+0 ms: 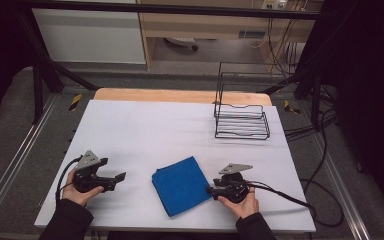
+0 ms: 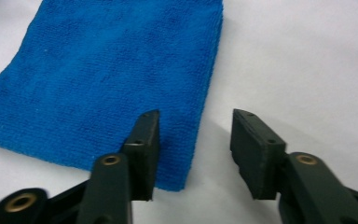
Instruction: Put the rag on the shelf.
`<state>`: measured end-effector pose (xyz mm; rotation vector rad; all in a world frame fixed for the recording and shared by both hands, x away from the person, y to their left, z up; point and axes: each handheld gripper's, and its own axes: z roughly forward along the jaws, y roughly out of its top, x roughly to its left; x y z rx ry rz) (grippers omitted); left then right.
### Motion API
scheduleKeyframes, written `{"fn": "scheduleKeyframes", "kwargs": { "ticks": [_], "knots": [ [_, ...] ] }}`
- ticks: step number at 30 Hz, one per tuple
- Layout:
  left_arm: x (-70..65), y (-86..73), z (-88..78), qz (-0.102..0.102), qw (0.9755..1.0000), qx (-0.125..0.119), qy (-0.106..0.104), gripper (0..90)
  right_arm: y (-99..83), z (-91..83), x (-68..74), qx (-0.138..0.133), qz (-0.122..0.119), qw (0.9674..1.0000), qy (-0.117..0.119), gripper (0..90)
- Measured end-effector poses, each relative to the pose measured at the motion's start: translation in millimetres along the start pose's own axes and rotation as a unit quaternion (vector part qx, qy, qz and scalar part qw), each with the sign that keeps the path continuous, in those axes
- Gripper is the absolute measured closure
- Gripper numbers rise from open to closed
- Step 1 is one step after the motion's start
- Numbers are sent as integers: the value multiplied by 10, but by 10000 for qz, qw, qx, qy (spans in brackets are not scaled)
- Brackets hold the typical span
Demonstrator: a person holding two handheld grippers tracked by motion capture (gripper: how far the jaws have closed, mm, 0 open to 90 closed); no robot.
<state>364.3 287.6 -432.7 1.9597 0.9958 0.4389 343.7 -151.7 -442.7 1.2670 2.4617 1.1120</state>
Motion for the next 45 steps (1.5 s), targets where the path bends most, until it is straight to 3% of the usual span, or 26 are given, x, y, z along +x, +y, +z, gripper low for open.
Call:
{"fn": "scheduleKeyframes", "kwargs": {
  "ticks": [3, 7, 14, 20, 23, 28, 29, 30, 35, 37, 40, 42, 45],
  "knots": [
    [2, 0, -8, -2, 10000, -4, 2, 81, -29, 37, 21, 157, 95, 9998, 59, 615],
    [6, -1, -9, -8, 10000, 1, 13, 81, -54, 24, 52, 171, 194, 9996, 60, 683],
    [1, -1, -7, -3, 10000, 11, 16, 83, -66, 14, 80, 336, 549, 9976, 261, 854],
    [9, -3, -9, -23, 10000, 11, 29, 83, -16, -20, 12, 423, 571, 9968, 358, 871],
    [7, -4, 2, -26, 10000, 23, 28, 84, 46, -61, -61, 419, 449, 9978, 233, 870],
    [0, -1, 7, -9, 10000, 35, 28, 85, 188, -60, -240, 307, 15, 9995, -76, 867],
    [-1, 0, 7, -9, 10000, 34, 24, 85, 188, -60, -240, 307, 15, 9995, -76, 867],
    [-4, 2, 7, -24, 10000, 33, 13, 86, 229, -43, -300, 231, -190, 9994, -197, 867],
    [-69, 42, 25, -4, 10000, 54, -15, 93, 306, 21, -422, 40, -530, 9981, -313, 860],
    [-112, 67, 41, 9, 10000, 79, -32, 94, 312, 42, -437, 46, -531, 9980, -328, 856],
    [-224, 154, 74, -5, 9999, 136, -59, 124, 298, 68, -477, 17, -514, 9979, -399, 760],
    [-260, 185, 86, -7, 9999, 158, -61, 151, 284, 4, -485, -145, -366, 9983, -436, 662],
    [-460, 340, 168, 85, 9997, 187, -161, 217, 242, -145, -499, -441, -173, 9979, -436, 551]
  ]
}}
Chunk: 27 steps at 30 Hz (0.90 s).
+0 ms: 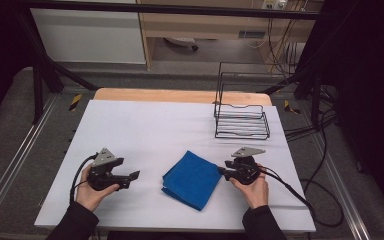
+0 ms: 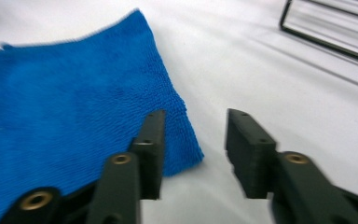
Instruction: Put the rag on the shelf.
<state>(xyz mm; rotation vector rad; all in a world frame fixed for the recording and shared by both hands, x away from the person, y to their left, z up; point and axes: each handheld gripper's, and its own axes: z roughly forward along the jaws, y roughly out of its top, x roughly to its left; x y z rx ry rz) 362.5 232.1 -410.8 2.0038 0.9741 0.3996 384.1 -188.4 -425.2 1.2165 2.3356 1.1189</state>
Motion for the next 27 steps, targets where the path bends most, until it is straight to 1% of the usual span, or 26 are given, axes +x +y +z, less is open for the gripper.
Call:
{"fn": "scheduleKeyframes", "kwargs": {
  "ticks": [1, 2, 4, 5, 6, 8, 9, 10, 11, 12, 13, 14, 15, 16, 17, 18, 19, 20, 21, 22, 23, 24, 25, 26, 27],
  "knots": [
    [0, 0, 0, 0, 10000, 0, 0, 242, 0, 0, 0, 0, 0, 10000, 0, 551],
    [-61, 44, 30, 69, 10000, 19, -31, 265, -53, -95, -1, -96, 51, 9999, -33, 471],
    [-183, 129, 111, 188, 9997, 108, -110, 308, -122, -159, 10, -174, 161, 9997, -38, 418],
    [-244, 172, 165, 221, 9995, 181, -148, 308, -122, -159, 10, -174, 161, 9997, -38, 418],
    [-301, 213, 225, 267, 9991, 235, -212, 333, -187, -191, 21, -208, 251, 9995, 9, 385],
    [-419, 283, 354, 317, 9982, 345, -366, 365, -233, -189, 40, -176, 263, 9995, 15, 386],
    [-475, 315, 418, 379, 9975, 417, -414, 379, -246, -178, 52, -146, 297, 9995, 17, 403],
    [-527, 340, 482, 440, 9970, 468, -435, 403, -251, -158, 59, -134, 308, 9994, 11, 423],
    [-565, 359, 543, 509, 9965, 527, -413, 440, -251, -139, 58, -133, 343, 9993, 12, 447],
    [-586, 371, 601, 554, 9959, 597, -387, 440, -251, -139, 58, -133, 343, 9993, 12, 447],
    [-593, 377, 658, 528, 9956, 658, -416, 501, -238, -94, 48, -124, 489, 9987, -40, 485],
    [-590, 378, 709, 458, 9952, 729, -467, 501, -238, -94, 48, -124, 489, 9987, -40, 485],
    [-584, 373, 754, 388, 9949, 779, -508, 554, -218, -44, 21, -143, 624, 9979, -117, 514],
    [-578, 361, 793, 334, 9944, 837, -545, 578, -209, -20, 10, -132, 687, 9975, -136, 522],
    [-571, 346, 824, 328, 9935, 928, -578, 578, -209, -20, 10, -132, 687, 9975, -136, 522],
    [-569, 328, 842, 346, 9922, 1045, -593, 615, -204, 33, -5, -111, 755, 9969, -190, 529],
    [-571, 303, 859, 339, 9916, 1083, -625, 615, -204, 33, -5, -111, 755, 9969, -190, 529],
    [-572, 280, 870, 315, 9910, 1131, -646, 635, -206, 63, -10, -98, 756, 9969, -216, 530],
    [-576, 258, 884, 279, 9908, 1143, -669, 649, -208, 90, -11, -52, 780, 9967, -214, 532],
    [-579, 242, 895, 258, 9905, 1170, -682, 679, -213, 144, -5, 9, 734, 9970, -229, 551],
    [-582, 231, 906, 239, 9902, 1188, -691, 679, -213, 144, -5, 9, 734, 9970, -229, 551],
    [-586, 225, 913, 225, 9898, 1209, -716, 713, -210, 184, 13, 37, 732, 9971, -197, 582],
    [-589, 224, 916, 211, 9897, 1211, -729, 713, -210, 184, 13, 37, 732, 9971, -197, 582],
    [-597, 224, 916, 188, 9897, 1220, -724, 740, -201, 213, 15, -9, 818, 9966, -126, 637],
    [-599, 226, 915, 184, 9894, 1237, -733, 740, -201, 213, 15, -9, 818, 9966, -126, 637]
  ]
}}
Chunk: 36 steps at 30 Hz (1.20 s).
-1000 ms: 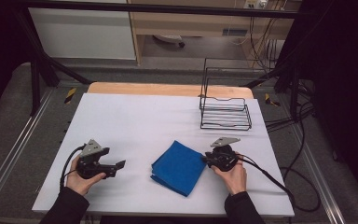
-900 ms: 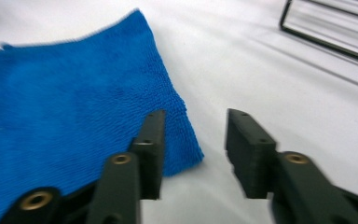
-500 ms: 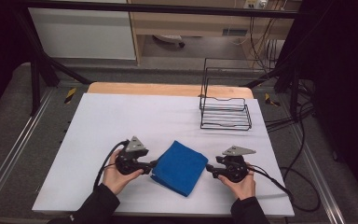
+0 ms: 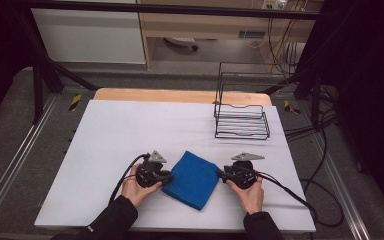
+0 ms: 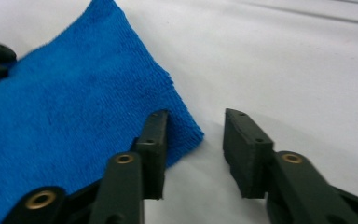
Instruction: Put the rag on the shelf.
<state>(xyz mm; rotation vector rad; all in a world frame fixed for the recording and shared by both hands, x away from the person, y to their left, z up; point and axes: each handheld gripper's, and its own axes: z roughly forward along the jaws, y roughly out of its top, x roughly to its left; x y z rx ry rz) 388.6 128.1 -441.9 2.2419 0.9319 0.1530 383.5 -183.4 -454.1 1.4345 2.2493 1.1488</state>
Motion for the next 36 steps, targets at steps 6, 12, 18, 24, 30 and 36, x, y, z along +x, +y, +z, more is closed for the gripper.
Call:
{"fn": "scheduleKeyframes", "kwargs": {
  "ticks": [6, 12, 18, 24, 30, 36],
  "knots": [
    [-30, -9, -28, -88, 10000, 9, 9, 848, 39, 53, -13, 87, 356, 9988, 325, 848],
    [-97, -61, -120, -272, 9993, -129, -210, 858, 165, -34, -71, -70, 299, 9988, 382, 869],
    [-275, -129, -153, -408, 9982, -365, -252, 825, 363, 65, -62, -80, -397, 9989, 244, 861],
    [-323, -149, -114, -202, 9988, -445, -76, 722, 334, 178, -89, -39, -680, 9977, -12, 760],
    [-162, -22, -260, -66, 9978, -648, 108, 458, 336, -70, -147, -470, -541, 9974, 103, 533],
    [3, 172, -185, -70, 9983, -553, 145, 251, 225, -231, -199, -561, -492, 9969, 247, 315]
  ]
}}
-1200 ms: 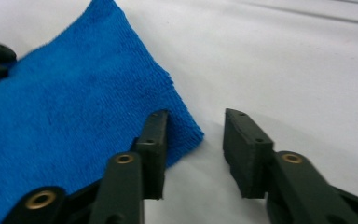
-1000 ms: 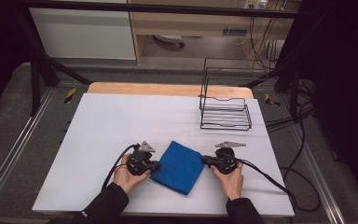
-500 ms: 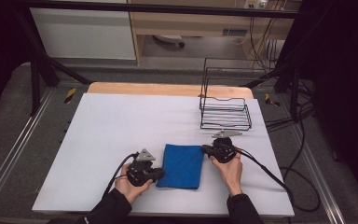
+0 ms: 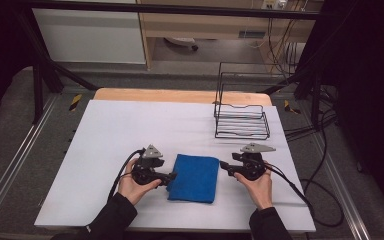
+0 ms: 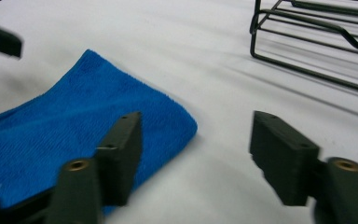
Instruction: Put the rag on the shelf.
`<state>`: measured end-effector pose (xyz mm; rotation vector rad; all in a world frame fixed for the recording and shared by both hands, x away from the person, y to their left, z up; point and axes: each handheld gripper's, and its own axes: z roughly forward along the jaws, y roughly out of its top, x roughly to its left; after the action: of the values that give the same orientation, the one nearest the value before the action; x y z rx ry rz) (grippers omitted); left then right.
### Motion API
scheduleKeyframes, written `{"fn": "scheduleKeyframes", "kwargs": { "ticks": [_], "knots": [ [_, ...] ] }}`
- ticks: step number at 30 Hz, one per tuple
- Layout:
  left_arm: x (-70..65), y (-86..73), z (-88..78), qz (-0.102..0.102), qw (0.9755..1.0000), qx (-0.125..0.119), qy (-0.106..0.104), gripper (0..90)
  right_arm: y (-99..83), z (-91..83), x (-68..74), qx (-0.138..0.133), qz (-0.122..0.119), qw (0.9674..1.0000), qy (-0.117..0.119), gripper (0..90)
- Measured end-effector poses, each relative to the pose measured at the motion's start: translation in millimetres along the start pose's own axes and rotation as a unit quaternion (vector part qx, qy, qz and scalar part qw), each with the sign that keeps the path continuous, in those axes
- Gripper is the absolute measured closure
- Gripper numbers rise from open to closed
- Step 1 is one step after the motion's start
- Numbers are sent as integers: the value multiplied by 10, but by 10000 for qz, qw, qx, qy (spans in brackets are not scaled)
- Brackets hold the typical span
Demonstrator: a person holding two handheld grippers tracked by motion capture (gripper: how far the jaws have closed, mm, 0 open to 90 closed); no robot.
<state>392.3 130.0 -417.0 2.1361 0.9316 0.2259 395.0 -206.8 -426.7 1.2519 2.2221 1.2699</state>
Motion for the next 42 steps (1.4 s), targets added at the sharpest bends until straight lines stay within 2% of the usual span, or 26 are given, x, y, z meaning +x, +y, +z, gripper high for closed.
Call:
{"fn": "scheduleKeyframes", "kwargs": {
  "ticks": [1, 4, 6, 8, 11, 13, 16, 20, 23, 37, 42],
  "knots": [
    [18, 32, 37, 2, 10000, 50, 45, 206, -58, -38, -6, 4, 6, 10000, -2, 217],
    [77, 119, 149, -21, 9996, 68, 260, 194, -106, -71, -14, 70, 52, 9999, 68, 174],
    [123, 181, 222, -121, 9995, 55, 274, 197, -143, -98, -11, 81, 53, 9999, 127, 138],
    [165, 218, 283, -201, 9992, 32, 340, 227, -175, -114, -12, 83, 41, 9999, 138, 122],
    [243, 273, 404, -397, 9983, 131, 408, 271, -197, -116, 1, 108, 66, 9998, 157, 110],
    [274, 294, 462, -399, 9979, 176, 471, 333, -202, -110, 6, 117, 85, 9997, 175, 102],
    [292, 294, 530, -534, 9977, 143, 386, 419, -205, -114, 15, 129, 109, 9997, 192, 100],
    [261, 267, 594, -471, 9978, 360, 284, 506, -207, -117, 21, 139, 137, 9996, 183, 97],
    [236, 265, 610, -456, 9980, 378, 214, 573, -206, -104, 17, 127, 123, 9996, 206, 97],
    [157, 257, 645, -375, 9986, 368, 93, 762, -172, -81, 21, 148, 171, 9995, 228, 99],
    [160, 248, 645, -376, 9986, 377, 65, 790, -111, -17, 31, 117, 217, 9996, 140, 141]
  ]
}}
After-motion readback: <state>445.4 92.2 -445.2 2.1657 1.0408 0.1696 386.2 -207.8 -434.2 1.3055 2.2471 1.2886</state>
